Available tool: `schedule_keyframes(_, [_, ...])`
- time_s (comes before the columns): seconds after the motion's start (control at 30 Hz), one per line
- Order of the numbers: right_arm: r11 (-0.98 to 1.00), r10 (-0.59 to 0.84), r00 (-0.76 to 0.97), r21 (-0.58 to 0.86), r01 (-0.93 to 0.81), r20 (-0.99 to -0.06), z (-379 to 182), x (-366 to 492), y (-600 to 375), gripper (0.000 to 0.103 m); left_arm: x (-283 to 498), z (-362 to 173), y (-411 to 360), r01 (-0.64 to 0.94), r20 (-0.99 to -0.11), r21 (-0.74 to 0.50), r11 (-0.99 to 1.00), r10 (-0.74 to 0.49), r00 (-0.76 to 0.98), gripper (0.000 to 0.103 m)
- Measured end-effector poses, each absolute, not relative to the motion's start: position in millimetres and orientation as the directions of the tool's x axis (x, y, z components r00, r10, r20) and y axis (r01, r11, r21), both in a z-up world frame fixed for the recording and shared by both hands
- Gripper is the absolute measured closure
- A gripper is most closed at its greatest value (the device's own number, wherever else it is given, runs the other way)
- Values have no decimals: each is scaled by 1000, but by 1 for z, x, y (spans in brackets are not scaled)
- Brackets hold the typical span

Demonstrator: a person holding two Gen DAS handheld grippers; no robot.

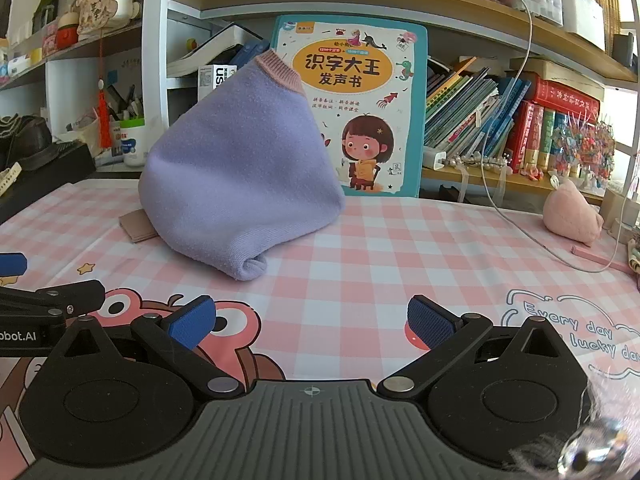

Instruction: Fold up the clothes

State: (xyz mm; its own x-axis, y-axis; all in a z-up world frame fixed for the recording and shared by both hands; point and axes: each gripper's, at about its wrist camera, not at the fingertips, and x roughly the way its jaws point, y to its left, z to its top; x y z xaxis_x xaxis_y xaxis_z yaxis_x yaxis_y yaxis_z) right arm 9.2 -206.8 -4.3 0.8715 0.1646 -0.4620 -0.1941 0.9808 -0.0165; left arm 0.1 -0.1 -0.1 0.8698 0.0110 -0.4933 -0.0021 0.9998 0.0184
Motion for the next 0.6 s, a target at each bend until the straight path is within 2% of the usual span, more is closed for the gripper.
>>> schedule_keyframes(0.6, [980,166,872,-17,-196,-460,-4,9,-207,0,-1,0,1,-7,-494,21,1000,16,870,0])
